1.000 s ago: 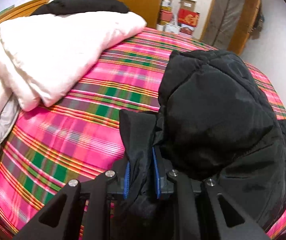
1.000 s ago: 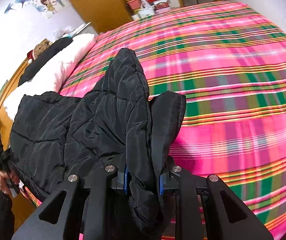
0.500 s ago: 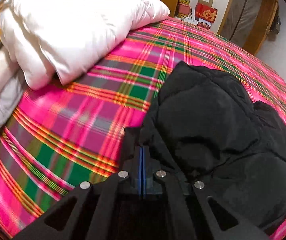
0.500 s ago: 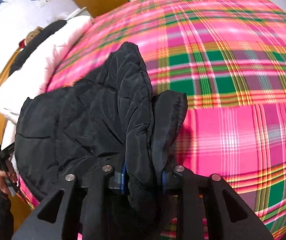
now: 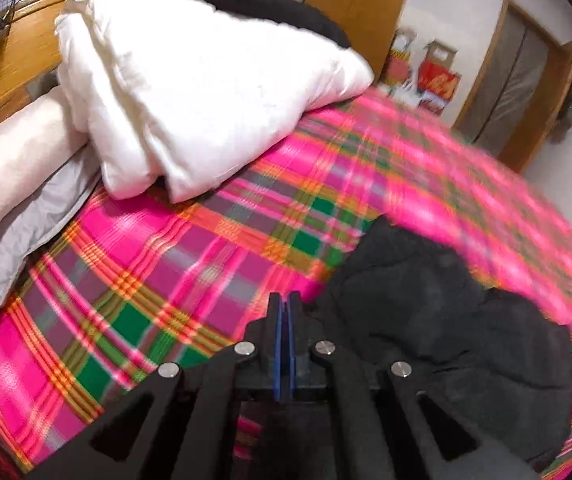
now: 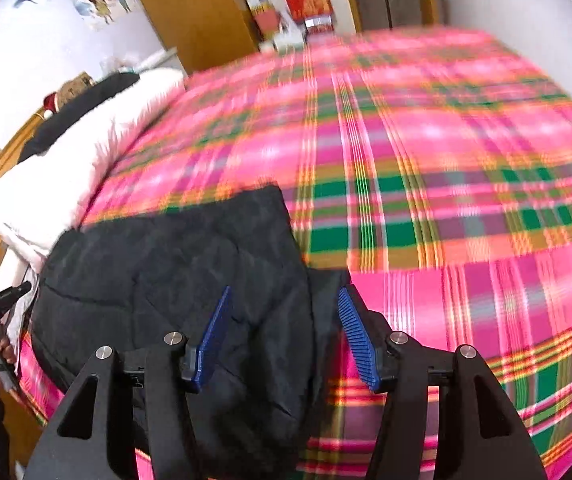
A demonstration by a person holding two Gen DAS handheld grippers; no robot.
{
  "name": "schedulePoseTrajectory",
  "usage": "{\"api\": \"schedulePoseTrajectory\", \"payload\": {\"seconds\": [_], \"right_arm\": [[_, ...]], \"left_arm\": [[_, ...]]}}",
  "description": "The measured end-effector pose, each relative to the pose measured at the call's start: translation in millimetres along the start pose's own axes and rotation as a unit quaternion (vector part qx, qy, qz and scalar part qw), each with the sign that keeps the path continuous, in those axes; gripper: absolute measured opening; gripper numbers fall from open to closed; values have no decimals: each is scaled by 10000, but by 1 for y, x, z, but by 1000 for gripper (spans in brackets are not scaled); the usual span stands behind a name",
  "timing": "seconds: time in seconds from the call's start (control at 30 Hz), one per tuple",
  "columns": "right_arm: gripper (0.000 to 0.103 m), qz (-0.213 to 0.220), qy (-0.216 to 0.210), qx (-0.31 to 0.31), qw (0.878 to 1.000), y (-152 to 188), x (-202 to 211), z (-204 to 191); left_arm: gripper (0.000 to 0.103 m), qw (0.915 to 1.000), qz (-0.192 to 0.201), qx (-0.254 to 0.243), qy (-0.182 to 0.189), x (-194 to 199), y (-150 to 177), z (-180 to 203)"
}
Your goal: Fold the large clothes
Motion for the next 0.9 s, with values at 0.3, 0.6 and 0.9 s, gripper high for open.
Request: {"api": "schedulePoseTrajectory", "payload": {"seconds": [0.3, 0.6, 0.9], "right_arm": [[56, -589, 154, 425, 9972, 10, -84, -35], [56, -541, 224, 480, 9971, 11, -76, -32], [56, 250, -43, 728, 9970, 36, 52, -28]], "left_arm": [[13, 9953, -626, -727, 118, -84, 24, 52], [13, 9963, -537, -660, -120, -77, 23, 57], [49, 9979, -74, -645, 50, 44, 52, 109]]}}
Point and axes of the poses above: each gripper's, at about its wrist camera, not at the fingertips, and x roughly against the way its jaws point, z to its right, y to its underside, the point moved 2 cm from there along -x, roughly the way its jaws point, and after that the axes turned 11 degrees about y, right-handed, at the moved point
